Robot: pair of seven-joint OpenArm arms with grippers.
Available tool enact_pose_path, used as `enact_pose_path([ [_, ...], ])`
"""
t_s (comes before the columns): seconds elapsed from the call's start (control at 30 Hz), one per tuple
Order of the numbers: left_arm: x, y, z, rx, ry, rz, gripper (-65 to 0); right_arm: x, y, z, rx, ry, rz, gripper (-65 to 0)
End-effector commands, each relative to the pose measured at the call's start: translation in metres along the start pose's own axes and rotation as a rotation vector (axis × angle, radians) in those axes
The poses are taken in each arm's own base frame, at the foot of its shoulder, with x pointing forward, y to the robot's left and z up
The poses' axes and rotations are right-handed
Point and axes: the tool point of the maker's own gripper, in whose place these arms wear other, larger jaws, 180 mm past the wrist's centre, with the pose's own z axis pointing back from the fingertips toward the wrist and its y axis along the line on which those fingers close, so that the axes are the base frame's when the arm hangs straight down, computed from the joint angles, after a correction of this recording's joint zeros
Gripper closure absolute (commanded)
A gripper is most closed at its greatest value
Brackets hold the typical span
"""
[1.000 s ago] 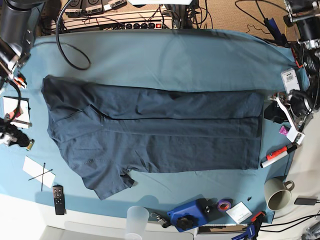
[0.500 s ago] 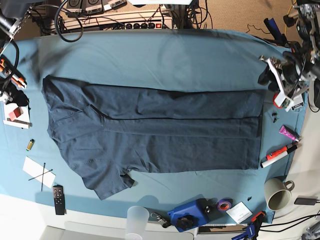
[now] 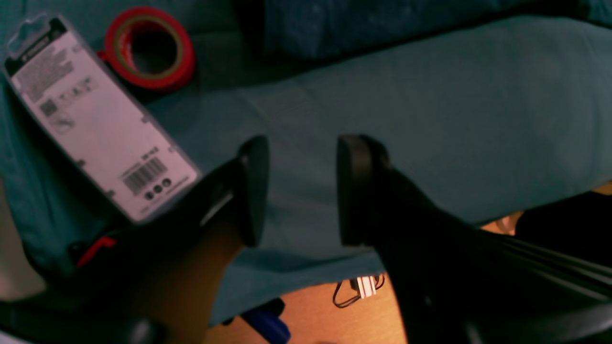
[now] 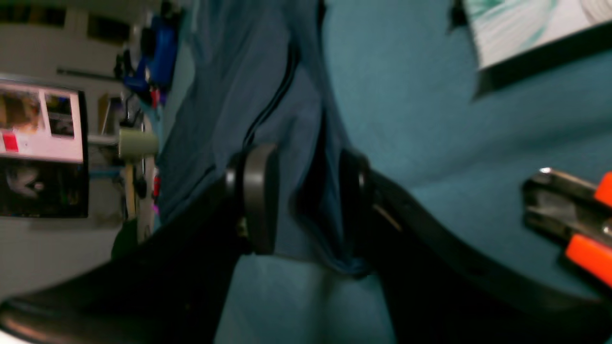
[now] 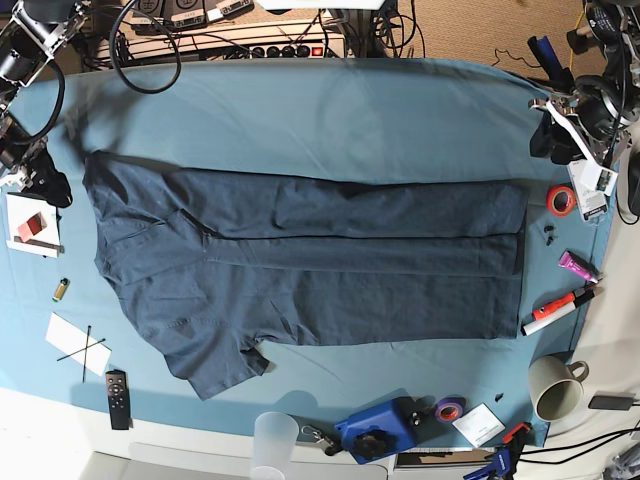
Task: Fold the T-shirt properly
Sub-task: 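Grasp the folded edge at each side with both grippers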
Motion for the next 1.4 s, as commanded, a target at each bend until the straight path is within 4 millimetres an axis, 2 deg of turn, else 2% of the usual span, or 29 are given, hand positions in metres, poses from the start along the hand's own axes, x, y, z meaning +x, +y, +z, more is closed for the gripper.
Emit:
enact_pose_path([
  [0.0, 0.014, 0.001, 0.005, 0.0, -0.052, -0.022, -24.3, 0.021, 0.007, 0.009, -0.002, -0.041, 0.039, -21.8],
  [0.1, 0.02, 0.001, 0.005, 0.0, -0.084, -0.022, -24.3, 0.01, 0.002, 0.003, -0.017, -0.014, 0.03, -21.8],
  [0.37, 0.019, 0.007, 0.005, 0.034, -0.079, -0.036, -24.3, -0.038, 0.003, -0.035, 0.046, 0.03, -0.059, -21.7],
  [0.57, 0.023, 0.007, 0.006, 0.036, -0.1, -0.036, -24.3, -0.053, -0.005, -0.04, 0.004, 0.085, -0.059, -21.7],
  [0.67, 0.03, 0.006, 0.005, 0.039, -0.14, -0.034, -24.3, -0.053, -0.006, -0.04, -0.002, 0.088, -0.057, -21.7],
  [0.83, 0.03, 0.007, 0.004, 0.046, -0.139, -0.032, -24.3, -0.052, -0.007, -0.039, -0.008, 0.09, -0.053, -21.6],
  [0.93, 0.03, 0.007, 0.004, 0.045, -0.14, -0.032, -24.3, -0.054, -0.013, -0.035, -0.075, 0.137, 0.003, -21.6],
  [1.03, 0.031, 0.005, 0.004, 0.035, -0.146, -0.028, -24.3, -0.043, -0.01, -0.03, -0.136, 0.156, 0.106, -21.6],
  [1.2, 0.031, 0.005, 0.004, 0.035, -0.144, -0.027, -24.3, -0.015, 0.008, -0.021, -0.215, 0.144, 0.298, -21.6],
  [1.27, 0.031, 0.005, 0.004, 0.035, -0.144, -0.027, -24.3, -0.011, 0.006, -0.016, -0.274, 0.161, 0.352, -21.6],
  [1.37, 0.031, 0.005, 0.004, 0.035, -0.144, -0.027, -24.3, -0.017, -0.008, -0.008, -0.366, 0.218, 0.384, -21.6],
])
